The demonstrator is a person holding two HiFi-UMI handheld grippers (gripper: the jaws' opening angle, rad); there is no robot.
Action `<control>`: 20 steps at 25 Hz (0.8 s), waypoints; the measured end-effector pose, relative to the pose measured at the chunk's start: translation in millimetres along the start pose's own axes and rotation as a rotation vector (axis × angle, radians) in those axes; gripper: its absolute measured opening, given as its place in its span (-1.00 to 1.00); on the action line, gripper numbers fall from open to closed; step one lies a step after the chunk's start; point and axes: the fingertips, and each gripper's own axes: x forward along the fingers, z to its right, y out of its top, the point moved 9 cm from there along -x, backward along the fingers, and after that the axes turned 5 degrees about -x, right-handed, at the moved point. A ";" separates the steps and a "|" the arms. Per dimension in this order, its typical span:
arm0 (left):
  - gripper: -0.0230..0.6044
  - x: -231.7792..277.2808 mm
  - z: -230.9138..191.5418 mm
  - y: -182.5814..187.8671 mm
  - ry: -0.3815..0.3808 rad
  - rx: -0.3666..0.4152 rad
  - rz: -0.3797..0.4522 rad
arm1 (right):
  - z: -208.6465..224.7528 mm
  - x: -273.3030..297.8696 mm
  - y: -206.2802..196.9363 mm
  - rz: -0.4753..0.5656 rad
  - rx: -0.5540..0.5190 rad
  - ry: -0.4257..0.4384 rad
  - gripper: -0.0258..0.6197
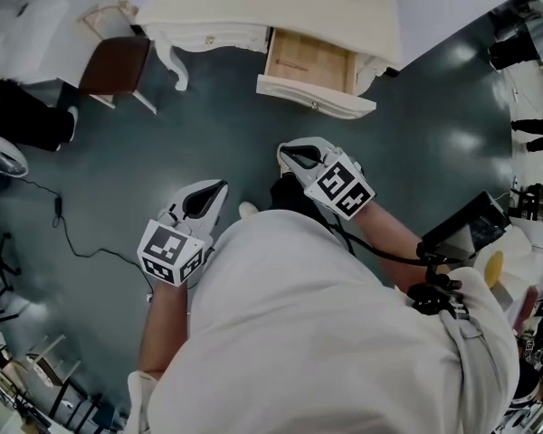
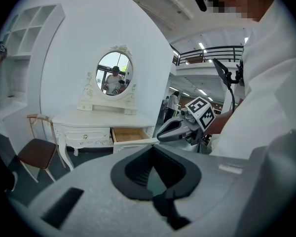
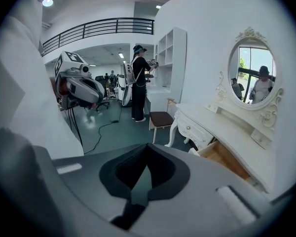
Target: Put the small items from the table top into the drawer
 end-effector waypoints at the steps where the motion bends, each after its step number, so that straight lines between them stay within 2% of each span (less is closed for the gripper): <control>1: -0.92 -0.8 -0.4 -0.7 0.000 0.001 0.000 | -1.2 0.4 0.1 -0.001 -0.002 0.001 -0.92; 20: -0.92 8.4 -2.7 -1.9 -0.012 0.010 -0.017 | 0.5 0.3 -8.8 -0.016 -0.014 -0.005 -0.92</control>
